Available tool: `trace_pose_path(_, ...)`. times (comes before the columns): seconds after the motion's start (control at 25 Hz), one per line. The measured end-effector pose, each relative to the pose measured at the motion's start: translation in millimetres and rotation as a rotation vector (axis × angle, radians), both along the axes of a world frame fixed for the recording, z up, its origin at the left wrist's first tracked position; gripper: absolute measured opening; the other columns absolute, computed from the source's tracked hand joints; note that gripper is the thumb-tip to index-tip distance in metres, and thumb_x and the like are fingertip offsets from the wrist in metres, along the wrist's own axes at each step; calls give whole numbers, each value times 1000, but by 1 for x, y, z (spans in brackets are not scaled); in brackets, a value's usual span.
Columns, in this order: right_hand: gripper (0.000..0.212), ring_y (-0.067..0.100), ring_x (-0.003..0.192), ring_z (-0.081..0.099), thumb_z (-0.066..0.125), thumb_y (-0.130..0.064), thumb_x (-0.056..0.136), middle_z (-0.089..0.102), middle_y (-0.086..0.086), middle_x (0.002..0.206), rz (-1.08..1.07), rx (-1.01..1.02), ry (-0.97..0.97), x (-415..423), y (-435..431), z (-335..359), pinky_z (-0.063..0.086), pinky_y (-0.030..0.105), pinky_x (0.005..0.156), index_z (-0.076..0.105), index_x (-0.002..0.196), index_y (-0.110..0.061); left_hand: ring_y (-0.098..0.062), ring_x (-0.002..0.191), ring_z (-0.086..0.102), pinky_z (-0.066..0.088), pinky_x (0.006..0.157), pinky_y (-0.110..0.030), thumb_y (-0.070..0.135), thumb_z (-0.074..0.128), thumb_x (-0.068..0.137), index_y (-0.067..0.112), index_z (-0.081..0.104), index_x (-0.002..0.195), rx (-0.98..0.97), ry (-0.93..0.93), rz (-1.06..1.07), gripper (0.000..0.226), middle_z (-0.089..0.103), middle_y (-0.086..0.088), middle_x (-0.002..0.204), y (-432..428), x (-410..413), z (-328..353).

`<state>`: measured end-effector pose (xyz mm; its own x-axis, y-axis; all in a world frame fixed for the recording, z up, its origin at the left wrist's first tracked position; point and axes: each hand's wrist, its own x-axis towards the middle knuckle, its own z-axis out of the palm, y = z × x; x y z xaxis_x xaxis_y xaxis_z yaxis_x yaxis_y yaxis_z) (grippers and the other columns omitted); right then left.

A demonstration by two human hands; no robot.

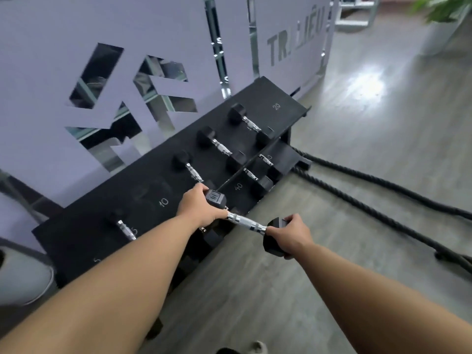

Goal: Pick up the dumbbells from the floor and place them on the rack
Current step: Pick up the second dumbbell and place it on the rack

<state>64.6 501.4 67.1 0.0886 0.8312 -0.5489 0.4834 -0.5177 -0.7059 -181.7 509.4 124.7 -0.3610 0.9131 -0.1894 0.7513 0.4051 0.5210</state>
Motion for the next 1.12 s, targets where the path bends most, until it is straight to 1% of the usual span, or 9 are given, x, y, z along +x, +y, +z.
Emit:
trace_pose_path(0.08,75,31,83,62,84,-46,60,55,9,108,15,-14,32,-40,5,2,59,42,43,46,118,-17,-7,79,60,49,65,-30,53,88,40,30,55,104,10,14,8,75,63,11,95,0,-40,3)
trace_pose_path(0.24,76,31,87,62,83,-45,58,52,10,115,7,-67,61,-127,27,-12,59,42,43,45,118,-19,-17,87,63,58,75,-38,47,91,47,29,52,105,-7,45,-1,72,61,6,100,20,-127,-7)
trace_pose_path(0.4,74,24,87,59,82,-48,58,48,9,118,-91,-122,97,-237,58,-53,59,38,45,44,117,-24,-18,90,58,50,64,-31,39,93,52,31,50,107,-40,57,-53,70,50,5,103,67,-232,-39)
trace_pose_path(0.56,70,21,85,58,85,-44,61,47,9,120,-203,-149,147,-335,77,-92,60,39,64,42,112,-24,-18,92,55,46,72,-30,35,95,52,32,51,110,-44,126,-124,73,48,2,108,109,-319,-65)
trace_pose_path(0.68,68,23,90,56,84,-43,64,45,12,124,-274,-179,147,-395,88,-118,51,33,73,40,111,-22,-19,95,56,43,75,-30,36,96,52,31,53,115,-66,169,-192,76,51,2,110,142,-370,-86)
trace_pose_path(0.76,68,17,82,52,83,-42,67,41,11,125,-355,-210,172,-422,91,-132,47,29,68,39,115,-23,-20,96,56,44,76,-31,38,96,52,31,54,120,-66,188,-245,80,54,2,111,160,-391,-99)
trace_pose_path(0.84,69,17,81,51,83,-40,69,39,10,126,-433,-225,203,-438,94,-143,50,32,70,40,121,-23,-20,97,56,45,78,-32,37,97,53,29,55,124,-49,177,-279,82,55,3,112,172,-401,-112)
trace_pose_path(0.96,71,29,107,52,83,-37,69,45,10,128,-495,-196,139,-451,104,-164,49,36,87,43,125,-22,-18,99,55,46,79,-31,34,98,55,26,55,126,-7,144,-321,83,55,4,112,183,-407,-133)
trace_pose_path(1.12,68,30,117,45,84,-32,69,50,9,127,-552,-149,100,-459,112,-187,38,30,77,45,124,-23,-17,96,57,52,79,-35,36,98,57,25,54,128,29,174,-357,83,55,7,112,191,-412,-158)
